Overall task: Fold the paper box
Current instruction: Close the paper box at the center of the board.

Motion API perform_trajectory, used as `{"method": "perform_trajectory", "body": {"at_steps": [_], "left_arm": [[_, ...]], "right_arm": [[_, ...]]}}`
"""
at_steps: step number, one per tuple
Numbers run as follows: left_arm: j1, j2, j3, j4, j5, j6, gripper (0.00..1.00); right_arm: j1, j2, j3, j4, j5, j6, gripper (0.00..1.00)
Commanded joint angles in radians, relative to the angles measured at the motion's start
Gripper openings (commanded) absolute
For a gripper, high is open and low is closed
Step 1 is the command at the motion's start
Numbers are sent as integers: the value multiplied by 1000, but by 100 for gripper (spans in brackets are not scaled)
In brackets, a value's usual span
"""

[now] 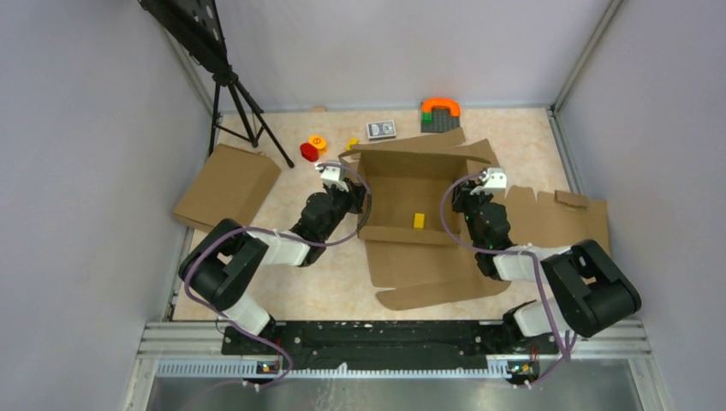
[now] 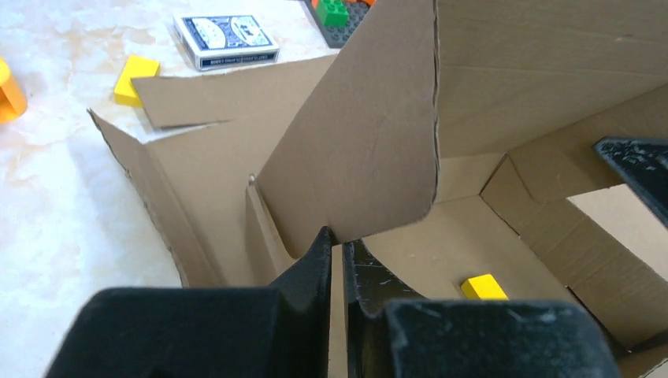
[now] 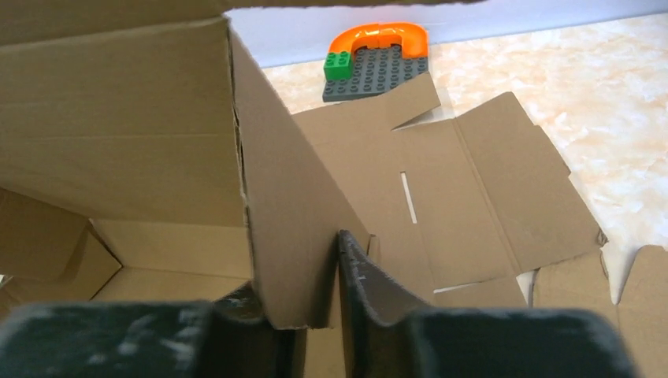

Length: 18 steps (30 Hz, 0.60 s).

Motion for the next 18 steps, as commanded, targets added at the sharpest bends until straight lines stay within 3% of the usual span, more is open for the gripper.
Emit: {"method": "perform_trajectory", "body": {"at_steps": [1,3,8,12,15,18], "left_arm": [[-19,-18,-13,-14,15,-10,7],[-18,-27,-13,-26,13,-5,6],[-18,-25,-22,-26,26,-14,6],[-18,-18,-42,-9,27,-18,6],[-18,-15,-56,1,25,-19,6],[-18,-21,-70,1,16,-15,6]], "right_arm": [[24,-81,-5,-84,-56,41,12],[24,-107,-8,-99,-56,35,4],[24,-141,-18,-140,-85,32,5],[24,-164,-59,-124,-105,35,10],[24,-173,-74,-134,-115,41,20],[24,-175,-83,-140,-125,50,22]]}}
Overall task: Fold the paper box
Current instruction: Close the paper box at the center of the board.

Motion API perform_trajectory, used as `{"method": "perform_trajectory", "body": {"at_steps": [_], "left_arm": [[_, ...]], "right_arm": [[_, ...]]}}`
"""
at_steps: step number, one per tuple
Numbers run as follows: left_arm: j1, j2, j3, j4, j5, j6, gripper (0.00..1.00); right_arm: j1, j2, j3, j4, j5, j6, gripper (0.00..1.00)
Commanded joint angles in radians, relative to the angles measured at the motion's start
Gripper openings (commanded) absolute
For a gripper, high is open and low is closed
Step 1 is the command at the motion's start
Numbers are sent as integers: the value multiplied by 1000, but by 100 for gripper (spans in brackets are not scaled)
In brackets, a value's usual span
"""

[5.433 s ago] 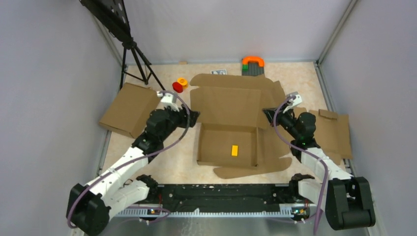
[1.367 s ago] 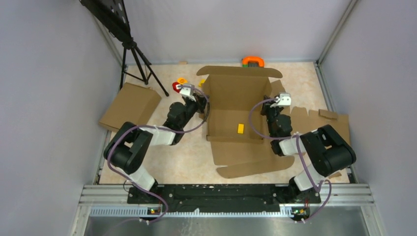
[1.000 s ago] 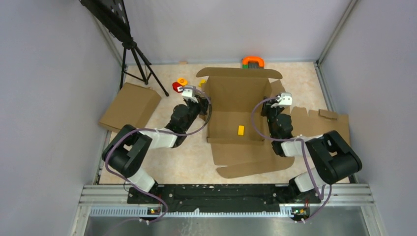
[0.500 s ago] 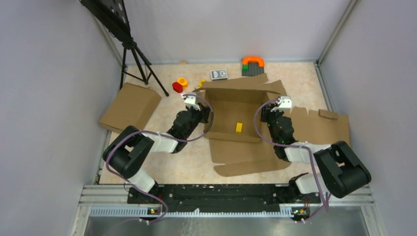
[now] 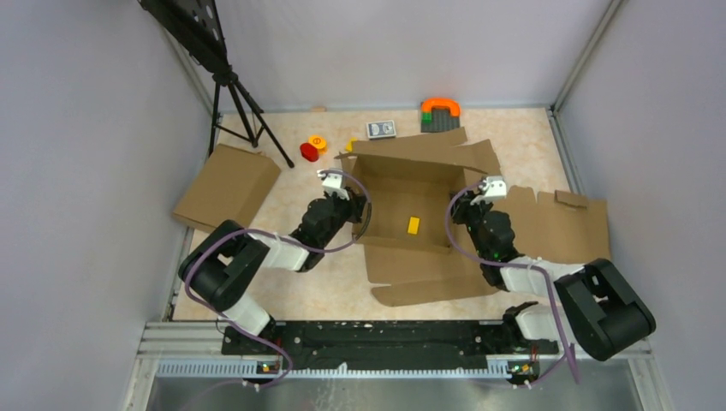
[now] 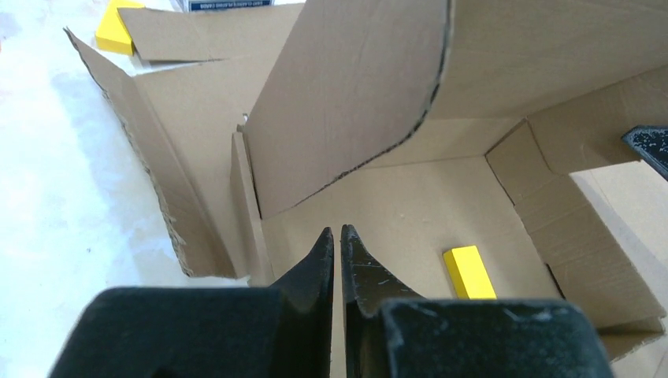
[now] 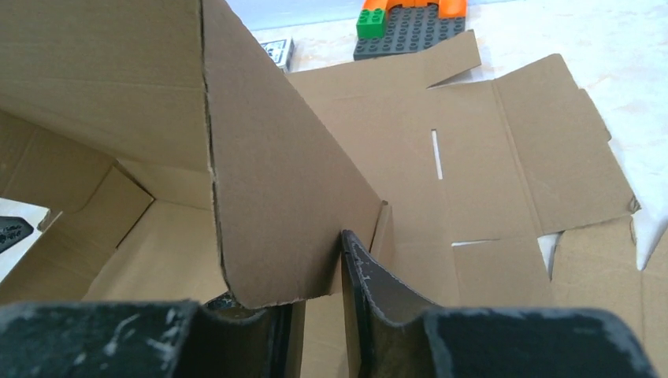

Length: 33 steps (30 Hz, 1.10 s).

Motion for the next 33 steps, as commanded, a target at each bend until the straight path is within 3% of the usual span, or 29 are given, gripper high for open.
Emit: {"method": "perform_trajectory", "body": {"at_steps": [1,7,14,19,22,25,33], "left_arm": [[-5,-21,-25,33,4,-7,6],[-3,-41,-43,23,11,2,6],[-3,-68,-64,17,8,-4,6],[-3,-148,-93,-60,18,-8,12],[-4,-246,-100,-184,31,-17,24],[-3,-354,-78,-411,55,-22,35],[-4,-690,-91,-802,127,-52,45]], "right_arm": [[14,-24,-19,3,-50,31,22],[14,-43,-32,13,-34,26,24],[14,-35,-36,33,-35,11,10],[14,-29,-38,41,-34,-4,0],[14,-26,-36,42,-34,-8,0],[14,-24,-42,61,-42,-14,0],[14,-4,-41,83,-56,-17,0]]}}
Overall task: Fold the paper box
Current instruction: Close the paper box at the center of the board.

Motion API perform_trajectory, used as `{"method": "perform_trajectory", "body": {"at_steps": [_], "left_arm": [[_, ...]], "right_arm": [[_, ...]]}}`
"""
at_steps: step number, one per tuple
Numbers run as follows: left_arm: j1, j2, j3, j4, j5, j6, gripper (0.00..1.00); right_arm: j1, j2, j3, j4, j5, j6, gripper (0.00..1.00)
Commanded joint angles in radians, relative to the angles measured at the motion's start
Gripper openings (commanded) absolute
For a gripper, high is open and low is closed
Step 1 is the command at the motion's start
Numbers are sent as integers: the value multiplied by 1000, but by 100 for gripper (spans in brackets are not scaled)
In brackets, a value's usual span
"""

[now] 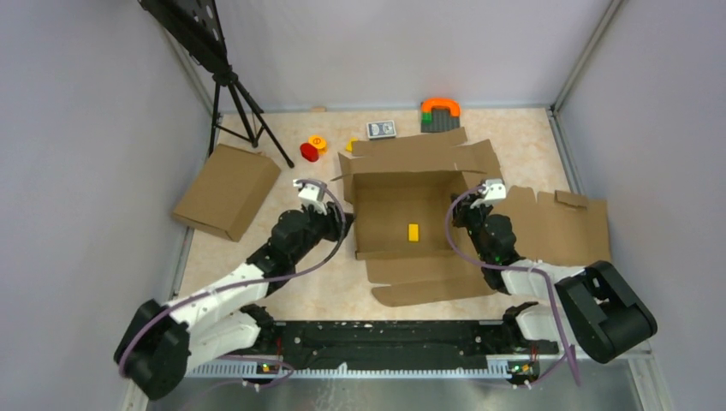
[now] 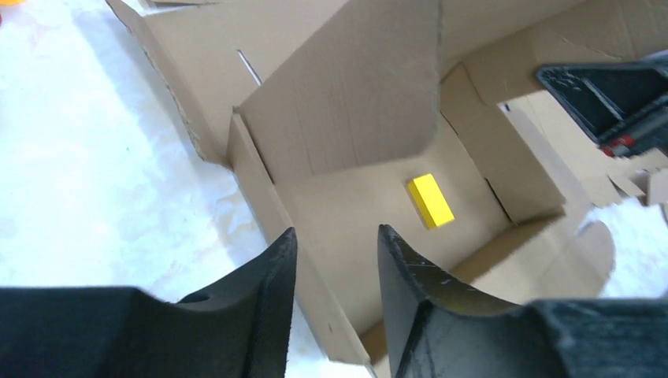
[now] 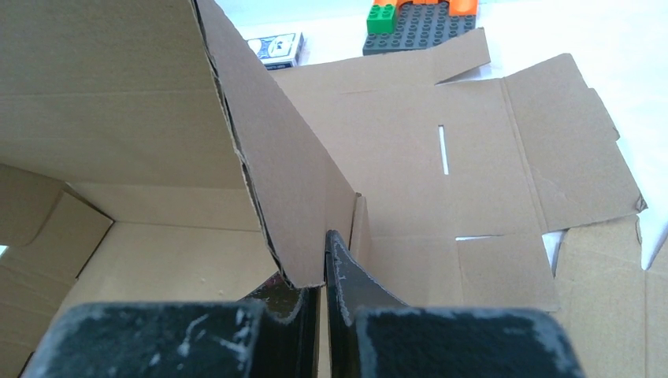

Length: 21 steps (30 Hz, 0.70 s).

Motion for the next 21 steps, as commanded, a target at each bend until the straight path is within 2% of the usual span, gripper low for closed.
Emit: {"method": "perform_trajectory", "body": {"at_steps": [1,5,10,16,21], "left_arm": [[-3,-172,39,-326,73,-33,48],[-2,-294,150,-538,88,-55,63],[-2,-300,389,-780,136,28,71],[4,-132,665,-894,128,183,71],[5,42,936,-968,202,318,72]], "right_arm": [[11,12,-3,67,-24,-6,0],[11,16,6,62,-33,-8,0],[12,15,18,51,-37,-10,0],[11,17,19,51,-42,-15,0],[11,16,30,26,-54,-18,0]]}}
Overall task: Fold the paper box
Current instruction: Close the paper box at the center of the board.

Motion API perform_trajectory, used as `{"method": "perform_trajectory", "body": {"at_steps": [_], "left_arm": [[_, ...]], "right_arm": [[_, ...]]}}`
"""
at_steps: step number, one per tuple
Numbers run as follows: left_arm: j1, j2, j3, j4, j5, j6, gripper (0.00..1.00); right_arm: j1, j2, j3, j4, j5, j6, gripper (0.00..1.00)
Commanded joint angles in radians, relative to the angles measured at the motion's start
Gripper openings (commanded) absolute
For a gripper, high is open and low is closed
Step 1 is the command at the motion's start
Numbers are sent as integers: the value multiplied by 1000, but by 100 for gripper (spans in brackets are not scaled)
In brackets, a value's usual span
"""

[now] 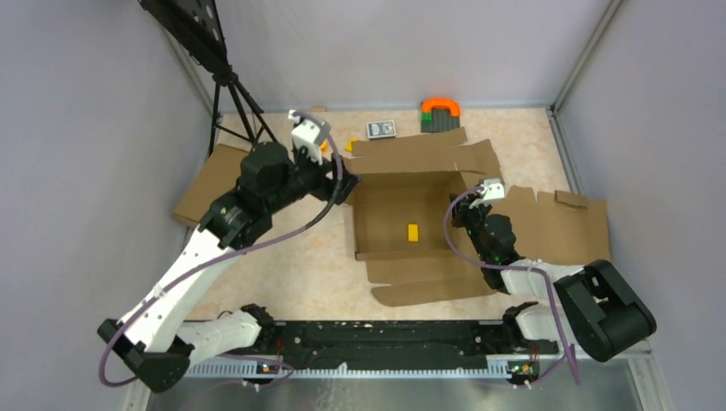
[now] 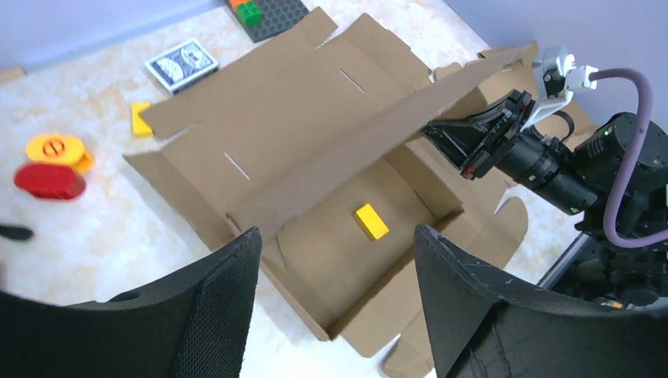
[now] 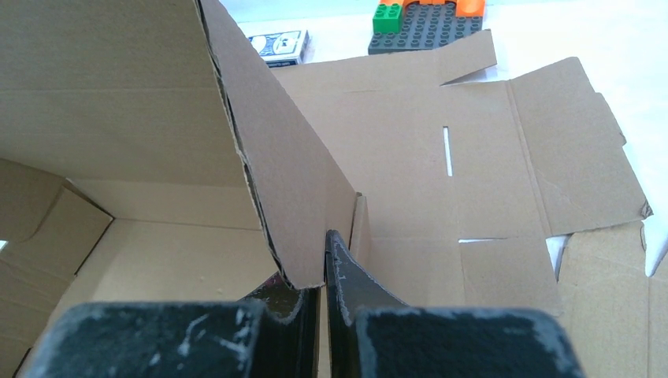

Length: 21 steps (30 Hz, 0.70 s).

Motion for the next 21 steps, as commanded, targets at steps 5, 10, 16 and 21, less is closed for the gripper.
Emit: {"method": "perform_trajectory", "body": {"at_steps": [5,10,16,21], "left_arm": [[4,285,321,-108,170,223,73],[3,433,368,-65,280,223,70],[2,519,368,-81,387,372,68],[3,547,373,-102,451,398,58]], "right_arm": [[11,2,31,14,-36,-3,0],[11,2,34,11,-32,-1,2],[11,9,37,17,-39,4,2],[11,16,43,20,-40,12,9]]}}
